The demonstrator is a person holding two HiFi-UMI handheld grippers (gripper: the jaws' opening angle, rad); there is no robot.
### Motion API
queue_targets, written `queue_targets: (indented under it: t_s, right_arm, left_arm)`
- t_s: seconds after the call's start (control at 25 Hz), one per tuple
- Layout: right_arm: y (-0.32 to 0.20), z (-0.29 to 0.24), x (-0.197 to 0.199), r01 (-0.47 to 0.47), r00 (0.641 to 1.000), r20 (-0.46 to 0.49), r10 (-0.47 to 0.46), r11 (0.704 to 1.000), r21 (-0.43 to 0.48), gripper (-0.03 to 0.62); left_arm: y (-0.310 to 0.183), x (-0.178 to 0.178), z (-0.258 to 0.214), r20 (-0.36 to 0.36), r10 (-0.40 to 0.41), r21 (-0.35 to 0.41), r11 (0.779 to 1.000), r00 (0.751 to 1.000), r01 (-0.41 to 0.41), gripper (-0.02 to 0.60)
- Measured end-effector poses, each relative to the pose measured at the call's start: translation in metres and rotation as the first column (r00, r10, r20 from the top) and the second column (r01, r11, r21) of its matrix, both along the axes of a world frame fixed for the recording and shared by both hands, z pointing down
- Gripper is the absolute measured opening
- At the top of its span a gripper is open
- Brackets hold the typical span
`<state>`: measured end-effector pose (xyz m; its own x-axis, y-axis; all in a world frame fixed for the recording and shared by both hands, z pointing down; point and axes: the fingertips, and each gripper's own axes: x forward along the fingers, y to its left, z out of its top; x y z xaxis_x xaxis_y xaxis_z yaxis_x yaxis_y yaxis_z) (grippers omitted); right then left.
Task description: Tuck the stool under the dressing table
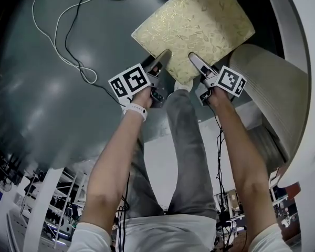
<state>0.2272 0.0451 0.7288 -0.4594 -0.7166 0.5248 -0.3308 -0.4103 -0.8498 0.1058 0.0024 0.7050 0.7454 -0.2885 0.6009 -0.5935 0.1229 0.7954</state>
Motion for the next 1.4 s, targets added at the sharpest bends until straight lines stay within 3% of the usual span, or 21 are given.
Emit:
queue_targets:
  t_s: [0.16,0.32,0.88,1.24,1.4]
  right_arm:
    - [0.005,-0.008,-0.003,-0.119,0.992,-0.031,0.119,0.993,-0.016,0.549]
    - [0.006,-0.014,-0.012,-0.161,0.987,-0.013,0.161,0.986,-0.032,0.546]
    - [-0.004,-0.018,-0.028,-0.244,0.969,0.029,0.246,0.968,-0.059,0.549]
    - [-0.004,-0.022,-0.031,-0.252,0.966,0.043,0.256,0.965,-0.077,0.549]
    - [0.004,-0.03,-0.034,-0.17,0.985,-0.007,0.17,0.982,-0.088,0.549]
  left_arm:
    - [-0.001,-0.002,-0.006,0.001,-0.022,0.003,1.0,1.0,0.022,0.331]
    - [-0.006,-0.008,-0.013,0.008,-0.068,0.015,0.998,0.998,0.068,0.324]
    - [-0.034,-0.011,-0.016,0.049,0.057,0.063,0.996,0.997,-0.06,0.321]
    - [-0.038,-0.011,-0.018,0.062,0.096,0.057,0.993,0.994,-0.099,0.321]
    - [-0.04,-0.012,-0.017,0.061,0.089,0.056,0.994,0.994,-0.093,0.321]
